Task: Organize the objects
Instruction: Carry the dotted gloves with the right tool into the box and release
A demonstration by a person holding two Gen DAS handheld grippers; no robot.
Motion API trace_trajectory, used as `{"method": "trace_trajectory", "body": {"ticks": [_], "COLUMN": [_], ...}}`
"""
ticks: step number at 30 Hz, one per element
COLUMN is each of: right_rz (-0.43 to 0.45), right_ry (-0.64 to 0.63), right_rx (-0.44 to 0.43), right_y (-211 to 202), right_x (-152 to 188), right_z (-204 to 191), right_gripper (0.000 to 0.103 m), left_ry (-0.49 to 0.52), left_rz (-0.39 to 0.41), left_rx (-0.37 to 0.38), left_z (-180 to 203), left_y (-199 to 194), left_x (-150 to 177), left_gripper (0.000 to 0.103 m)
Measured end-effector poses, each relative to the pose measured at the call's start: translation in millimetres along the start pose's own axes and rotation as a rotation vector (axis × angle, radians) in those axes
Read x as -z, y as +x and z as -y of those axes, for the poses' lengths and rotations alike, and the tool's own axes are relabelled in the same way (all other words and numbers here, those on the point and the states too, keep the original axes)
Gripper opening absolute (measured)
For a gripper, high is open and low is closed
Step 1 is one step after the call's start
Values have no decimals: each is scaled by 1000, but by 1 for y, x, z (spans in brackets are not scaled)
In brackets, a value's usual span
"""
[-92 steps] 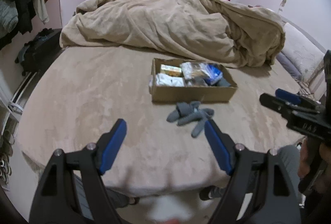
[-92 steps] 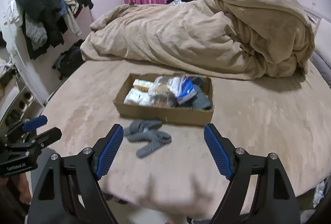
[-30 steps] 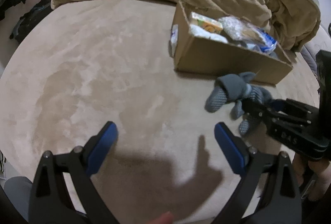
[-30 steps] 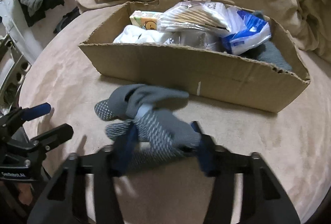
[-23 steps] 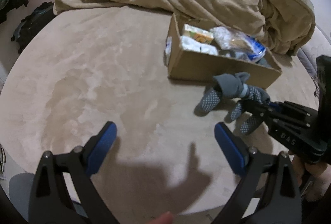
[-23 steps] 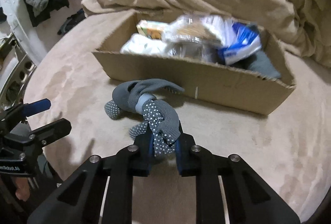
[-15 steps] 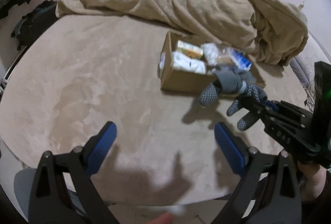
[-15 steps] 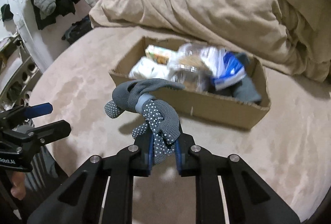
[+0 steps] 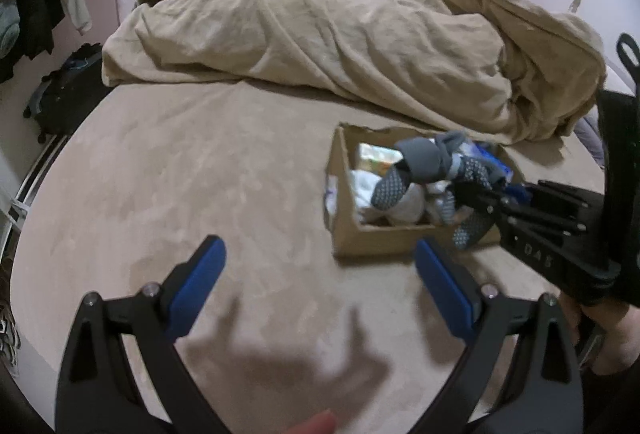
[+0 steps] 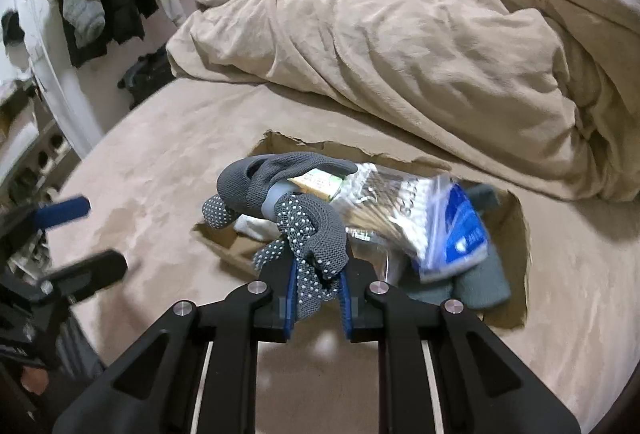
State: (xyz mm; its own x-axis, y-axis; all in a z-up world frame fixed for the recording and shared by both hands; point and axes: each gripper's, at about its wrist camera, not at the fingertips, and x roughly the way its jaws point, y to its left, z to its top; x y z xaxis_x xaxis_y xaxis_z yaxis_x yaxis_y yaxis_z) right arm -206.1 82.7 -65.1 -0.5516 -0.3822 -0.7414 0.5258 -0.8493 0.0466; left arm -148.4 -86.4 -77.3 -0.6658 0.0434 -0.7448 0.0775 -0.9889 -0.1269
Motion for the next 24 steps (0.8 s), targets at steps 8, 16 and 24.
{"method": "trace_trajectory", "body": {"ticks": [8, 16, 24], "right_rz": [-58, -68, -61], "right_ry": [-14, 6, 51], "right_rx": [1, 30, 59], "right_y": [42, 50, 35], "right_x": [-6, 1, 3], "right_z": [1, -1, 4], "right_gripper": [20, 27, 65], "left_ry": [-35, -37, -45], "left_rz": [-60, -80, -69], "left_rx": [-33, -29, -28], "left_z": [-23, -25, -20], "left_y": [45, 52, 30], "left_x": [3, 11, 20], "left_gripper": [96, 96, 96]}}
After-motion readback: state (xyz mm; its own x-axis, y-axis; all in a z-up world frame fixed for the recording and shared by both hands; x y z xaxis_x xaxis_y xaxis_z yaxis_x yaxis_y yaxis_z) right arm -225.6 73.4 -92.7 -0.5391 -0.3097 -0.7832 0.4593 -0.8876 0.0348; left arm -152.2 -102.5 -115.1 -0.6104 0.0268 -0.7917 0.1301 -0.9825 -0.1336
